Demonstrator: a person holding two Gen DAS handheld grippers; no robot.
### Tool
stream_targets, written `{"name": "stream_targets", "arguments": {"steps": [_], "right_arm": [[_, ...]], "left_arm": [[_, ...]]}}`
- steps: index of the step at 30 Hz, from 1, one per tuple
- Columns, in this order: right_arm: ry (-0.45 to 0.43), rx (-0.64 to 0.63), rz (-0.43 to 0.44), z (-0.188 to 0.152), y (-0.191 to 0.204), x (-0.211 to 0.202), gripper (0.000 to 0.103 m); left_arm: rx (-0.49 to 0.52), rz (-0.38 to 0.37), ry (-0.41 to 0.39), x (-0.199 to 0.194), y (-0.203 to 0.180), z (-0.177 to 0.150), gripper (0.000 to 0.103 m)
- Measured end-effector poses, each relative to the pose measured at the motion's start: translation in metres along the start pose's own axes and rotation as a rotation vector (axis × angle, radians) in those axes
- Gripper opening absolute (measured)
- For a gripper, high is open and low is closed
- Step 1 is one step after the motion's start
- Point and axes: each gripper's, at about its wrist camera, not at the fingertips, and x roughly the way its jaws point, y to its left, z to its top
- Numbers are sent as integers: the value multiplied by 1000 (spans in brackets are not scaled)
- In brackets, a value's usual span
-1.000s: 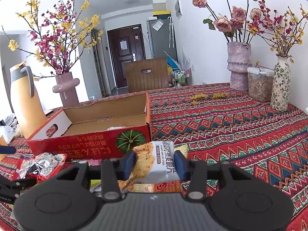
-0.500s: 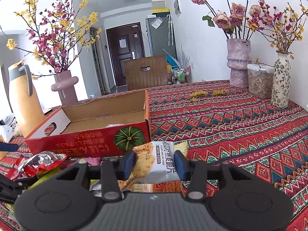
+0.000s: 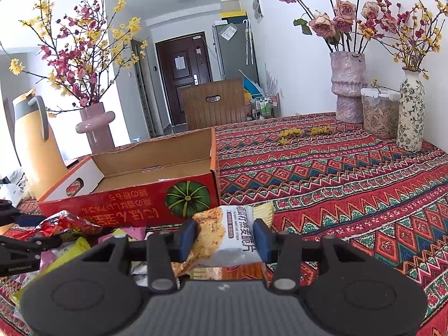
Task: Organize snacks
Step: 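Grasp the silver-red foil bag with the left tool while right holds crackers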
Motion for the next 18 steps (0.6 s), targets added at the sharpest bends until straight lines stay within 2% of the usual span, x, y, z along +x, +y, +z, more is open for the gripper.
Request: {"name": "stream_targets", "arguments": {"steps": [3, 4, 10, 18], "right_arm": [[0, -2, 4, 0, 1, -1, 45], [-1, -2, 4, 0, 1, -1, 45], [0, -4, 5, 2, 3, 0, 45], [13, 9, 6, 2, 4, 6, 45]], "left_arm": [[3, -6, 0, 5, -1, 2, 42], [4, -7, -2, 6, -2, 3, 37], [10, -3, -21, 1, -5, 4, 29], [20, 8, -50, -14, -7, 4, 25]]}}
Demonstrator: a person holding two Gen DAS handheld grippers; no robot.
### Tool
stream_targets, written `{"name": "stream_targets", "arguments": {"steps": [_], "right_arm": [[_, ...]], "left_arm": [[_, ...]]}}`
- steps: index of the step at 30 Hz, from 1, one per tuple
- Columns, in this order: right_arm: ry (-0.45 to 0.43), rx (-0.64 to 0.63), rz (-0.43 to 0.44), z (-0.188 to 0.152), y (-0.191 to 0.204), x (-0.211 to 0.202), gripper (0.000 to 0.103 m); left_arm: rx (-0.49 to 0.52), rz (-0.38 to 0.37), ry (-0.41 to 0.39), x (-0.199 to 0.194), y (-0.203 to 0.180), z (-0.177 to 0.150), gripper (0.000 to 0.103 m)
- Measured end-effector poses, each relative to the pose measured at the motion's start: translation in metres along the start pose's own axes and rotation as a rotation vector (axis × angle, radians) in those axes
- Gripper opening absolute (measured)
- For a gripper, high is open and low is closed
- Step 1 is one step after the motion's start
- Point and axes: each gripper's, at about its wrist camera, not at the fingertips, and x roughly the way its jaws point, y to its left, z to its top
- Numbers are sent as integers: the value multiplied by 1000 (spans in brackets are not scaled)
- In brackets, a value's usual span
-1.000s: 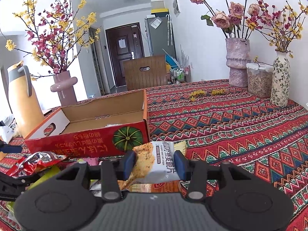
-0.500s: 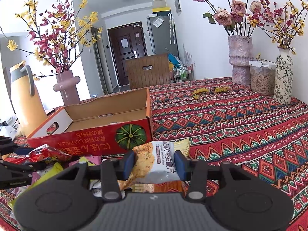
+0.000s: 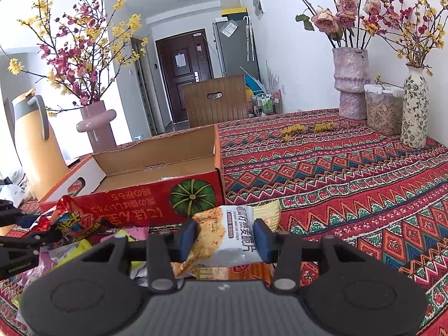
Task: Organize snacks
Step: 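Grasp the silver-red foil bag with the left tool while right holds crackers, then carry both packets into the box and open both tools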
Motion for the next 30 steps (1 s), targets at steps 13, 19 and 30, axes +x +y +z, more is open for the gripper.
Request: {"name": "stream_targets", "arguments": {"steps": [13, 19, 30], "right_arm": [[-37, -25, 19, 8, 15, -17, 45], [-60, -46, 42, 18, 27, -20, 45], [-120, -86, 89, 56, 50, -5, 45]], "left_arm": [[-37, 26, -102, -44, 4, 3, 22], [-91, 32, -162, -63, 15, 13, 21], [-215, 49, -218, -64, 40, 42, 21]]}}
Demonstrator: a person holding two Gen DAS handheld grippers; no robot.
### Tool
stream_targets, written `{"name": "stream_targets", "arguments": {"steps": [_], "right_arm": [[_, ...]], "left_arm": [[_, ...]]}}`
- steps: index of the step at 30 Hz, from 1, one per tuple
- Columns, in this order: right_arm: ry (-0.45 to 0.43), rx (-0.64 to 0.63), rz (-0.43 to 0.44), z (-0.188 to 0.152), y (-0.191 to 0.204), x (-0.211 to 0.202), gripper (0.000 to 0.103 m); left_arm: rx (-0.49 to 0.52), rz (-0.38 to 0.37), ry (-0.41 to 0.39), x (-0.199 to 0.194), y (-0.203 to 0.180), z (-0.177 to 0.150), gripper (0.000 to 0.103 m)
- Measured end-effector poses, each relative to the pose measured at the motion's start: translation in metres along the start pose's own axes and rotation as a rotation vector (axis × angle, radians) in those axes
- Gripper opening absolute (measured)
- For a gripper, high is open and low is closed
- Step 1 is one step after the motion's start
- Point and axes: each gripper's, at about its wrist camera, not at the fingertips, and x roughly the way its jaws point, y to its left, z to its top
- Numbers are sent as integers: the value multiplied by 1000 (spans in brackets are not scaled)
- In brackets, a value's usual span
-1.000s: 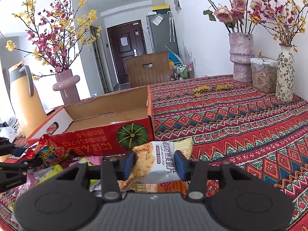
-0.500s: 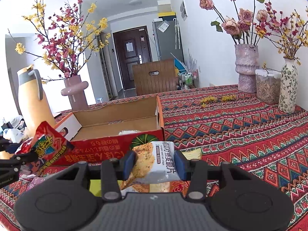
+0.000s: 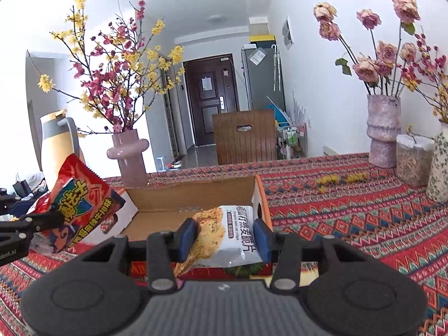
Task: Organize snacks
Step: 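Carry both packets into the box and open both tools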
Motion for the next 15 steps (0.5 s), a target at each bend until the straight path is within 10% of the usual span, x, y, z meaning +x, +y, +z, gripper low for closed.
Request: {"name": "stream_targets", "arguments": {"steps": [15], "right_arm": [[24, -78, 40, 47, 19, 87, 45]], "left_arm": [[-169, 53, 47, 76, 28, 34, 21]]}}
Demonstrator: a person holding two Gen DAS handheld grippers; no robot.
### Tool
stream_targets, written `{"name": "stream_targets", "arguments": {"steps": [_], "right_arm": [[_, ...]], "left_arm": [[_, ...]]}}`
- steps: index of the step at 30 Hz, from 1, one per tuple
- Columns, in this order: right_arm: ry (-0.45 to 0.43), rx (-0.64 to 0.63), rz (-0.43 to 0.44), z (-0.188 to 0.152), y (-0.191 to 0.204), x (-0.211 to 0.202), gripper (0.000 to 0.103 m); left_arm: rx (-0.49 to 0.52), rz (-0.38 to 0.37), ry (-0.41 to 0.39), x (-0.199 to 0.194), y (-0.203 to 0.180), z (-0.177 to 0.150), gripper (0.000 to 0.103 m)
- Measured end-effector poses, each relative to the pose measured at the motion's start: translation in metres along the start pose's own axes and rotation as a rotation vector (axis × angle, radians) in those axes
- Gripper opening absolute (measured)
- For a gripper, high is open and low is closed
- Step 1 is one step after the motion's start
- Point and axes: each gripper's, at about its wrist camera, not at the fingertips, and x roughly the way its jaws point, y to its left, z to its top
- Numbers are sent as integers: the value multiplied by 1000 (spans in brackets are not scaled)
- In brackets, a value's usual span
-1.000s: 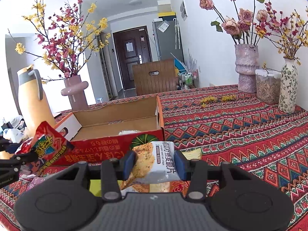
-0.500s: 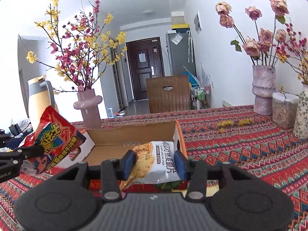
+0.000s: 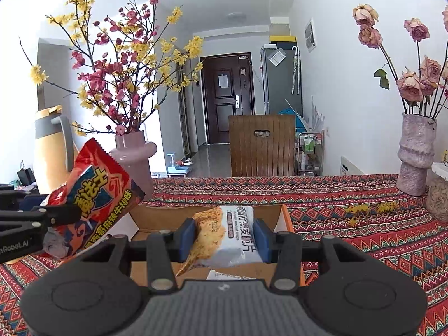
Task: Organize snacks
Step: 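Carry both packets into the box and open both tools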
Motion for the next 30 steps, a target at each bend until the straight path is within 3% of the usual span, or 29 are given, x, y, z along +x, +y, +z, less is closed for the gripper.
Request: {"name": "stream_targets", "arguments": {"steps": [10, 15, 17, 19, 21, 23, 28, 30], "right_arm": [[102, -17, -9, -9, -1, 51, 46], [128, -11, -12, -17, -6, 59, 50], [128, -2, -16, -19, -9, 58, 57], [119, 10, -22, -19, -13, 55, 82], [101, 19, -26, -20, -16, 49, 95], [89, 28, -30, -21, -18, 43, 100], [66, 36, -33, -22, -19, 30, 103], [59, 36, -33, -23, -19, 25, 103]], "left_arm": [[-63, 22, 98, 53, 9, -13, 22], [-76, 5, 88, 56, 13, -20, 27], [-79, 13, 78, 53, 14, -21, 41], [-88, 25, 64, 50, 15, -20, 54], [-94, 32, 46, 45, 16, -20, 68], [-100, 40, 27, 39, 17, -22, 86], [-118, 38, 1, 26, 18, -25, 103], [-129, 35, -11, 19, 19, -26, 103]]}}
